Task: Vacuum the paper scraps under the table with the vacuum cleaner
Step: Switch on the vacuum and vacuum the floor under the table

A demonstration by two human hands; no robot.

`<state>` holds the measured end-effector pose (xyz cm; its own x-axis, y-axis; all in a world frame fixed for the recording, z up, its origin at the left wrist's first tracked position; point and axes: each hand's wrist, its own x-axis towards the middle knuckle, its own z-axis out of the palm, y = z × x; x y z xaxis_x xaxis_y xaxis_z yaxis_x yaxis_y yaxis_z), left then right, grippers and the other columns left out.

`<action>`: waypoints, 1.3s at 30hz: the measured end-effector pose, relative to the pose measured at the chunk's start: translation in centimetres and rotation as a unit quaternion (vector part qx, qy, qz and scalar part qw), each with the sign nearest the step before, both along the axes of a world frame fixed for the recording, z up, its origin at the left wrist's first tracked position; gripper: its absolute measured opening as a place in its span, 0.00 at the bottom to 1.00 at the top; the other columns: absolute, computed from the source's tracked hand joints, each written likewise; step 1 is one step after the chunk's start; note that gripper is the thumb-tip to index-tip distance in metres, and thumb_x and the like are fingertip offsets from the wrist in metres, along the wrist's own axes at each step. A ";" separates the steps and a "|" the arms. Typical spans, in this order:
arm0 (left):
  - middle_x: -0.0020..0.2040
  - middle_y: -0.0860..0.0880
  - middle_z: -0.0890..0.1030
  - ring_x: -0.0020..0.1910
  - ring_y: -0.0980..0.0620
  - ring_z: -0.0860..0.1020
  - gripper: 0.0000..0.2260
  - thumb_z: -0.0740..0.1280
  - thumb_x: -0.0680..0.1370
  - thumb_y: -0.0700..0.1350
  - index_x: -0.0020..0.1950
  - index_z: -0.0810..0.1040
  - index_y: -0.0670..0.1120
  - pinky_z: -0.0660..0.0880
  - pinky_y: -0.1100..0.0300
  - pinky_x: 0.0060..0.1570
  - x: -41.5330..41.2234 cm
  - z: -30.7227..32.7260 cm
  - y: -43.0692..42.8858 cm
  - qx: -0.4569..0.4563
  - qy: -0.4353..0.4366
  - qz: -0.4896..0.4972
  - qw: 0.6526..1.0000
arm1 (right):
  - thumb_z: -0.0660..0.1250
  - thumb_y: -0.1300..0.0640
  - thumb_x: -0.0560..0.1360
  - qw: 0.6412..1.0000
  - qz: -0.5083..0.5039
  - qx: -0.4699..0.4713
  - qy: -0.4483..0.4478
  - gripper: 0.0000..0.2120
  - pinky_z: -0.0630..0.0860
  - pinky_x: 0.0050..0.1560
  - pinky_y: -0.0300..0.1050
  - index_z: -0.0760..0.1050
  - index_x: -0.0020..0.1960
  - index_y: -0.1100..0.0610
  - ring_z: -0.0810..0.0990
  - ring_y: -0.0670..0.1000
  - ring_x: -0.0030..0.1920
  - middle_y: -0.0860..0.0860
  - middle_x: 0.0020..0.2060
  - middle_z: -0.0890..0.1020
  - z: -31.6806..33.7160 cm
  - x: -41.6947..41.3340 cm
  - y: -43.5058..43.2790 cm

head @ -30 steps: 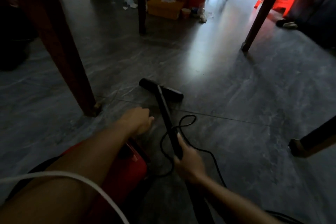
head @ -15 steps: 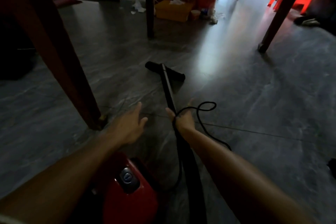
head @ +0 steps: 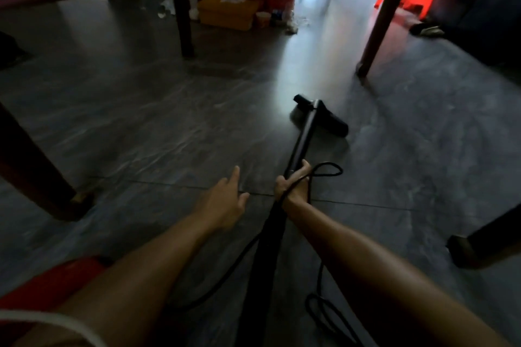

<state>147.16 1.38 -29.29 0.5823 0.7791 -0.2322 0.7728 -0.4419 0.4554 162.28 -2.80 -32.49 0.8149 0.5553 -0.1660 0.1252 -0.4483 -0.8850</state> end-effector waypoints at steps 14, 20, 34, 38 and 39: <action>0.73 0.41 0.65 0.70 0.42 0.67 0.30 0.57 0.80 0.54 0.78 0.48 0.48 0.66 0.50 0.68 10.9 -0.3 -4.6 0.020 -0.005 -0.061 0.998 | 0.67 0.55 0.73 0.973 -0.083 -0.184 -0.109 0.24 0.72 0.58 0.47 0.67 0.66 0.63 0.77 0.60 0.60 0.61 0.61 0.77 0.7 18.5 -10.4; 0.73 0.42 0.66 0.70 0.44 0.68 0.28 0.57 0.81 0.53 0.78 0.51 0.47 0.66 0.50 0.68 12.5 -0.3 -4.7 0.018 -0.026 -0.047 0.998 | 0.67 0.52 0.75 0.979 0.090 -0.133 -0.124 0.28 0.71 0.62 0.44 0.65 0.73 0.59 0.76 0.56 0.64 0.56 0.64 0.78 0.2 14.0 -5.4; 0.76 0.43 0.62 0.73 0.45 0.63 0.27 0.56 0.81 0.53 0.77 0.54 0.44 0.61 0.50 0.72 5.2 -0.9 -0.2 0.024 0.019 0.023 0.999 | 0.61 0.58 0.76 0.967 -0.125 -0.175 -0.139 0.15 0.72 0.57 0.49 0.70 0.60 0.65 0.77 0.63 0.59 0.65 0.60 0.75 -1.1 18.7 -6.3; 0.75 0.43 0.65 0.73 0.45 0.64 0.25 0.56 0.81 0.53 0.76 0.59 0.43 0.62 0.50 0.72 3.9 -1.1 0.0 0.013 0.044 0.029 0.999 | 0.65 0.53 0.76 0.969 0.076 -0.154 -0.177 0.23 0.72 0.57 0.48 0.70 0.67 0.63 0.77 0.61 0.60 0.63 0.59 0.78 -1.2 13.2 -1.0; 0.74 0.43 0.66 0.72 0.46 0.65 0.24 0.56 0.81 0.53 0.75 0.62 0.44 0.63 0.49 0.71 3.4 -0.9 0.0 0.017 0.049 0.028 0.998 | 0.66 0.52 0.75 0.965 0.126 -0.140 -0.184 0.24 0.73 0.56 0.46 0.71 0.68 0.61 0.77 0.60 0.60 0.60 0.59 0.80 -1.1 11.3 0.4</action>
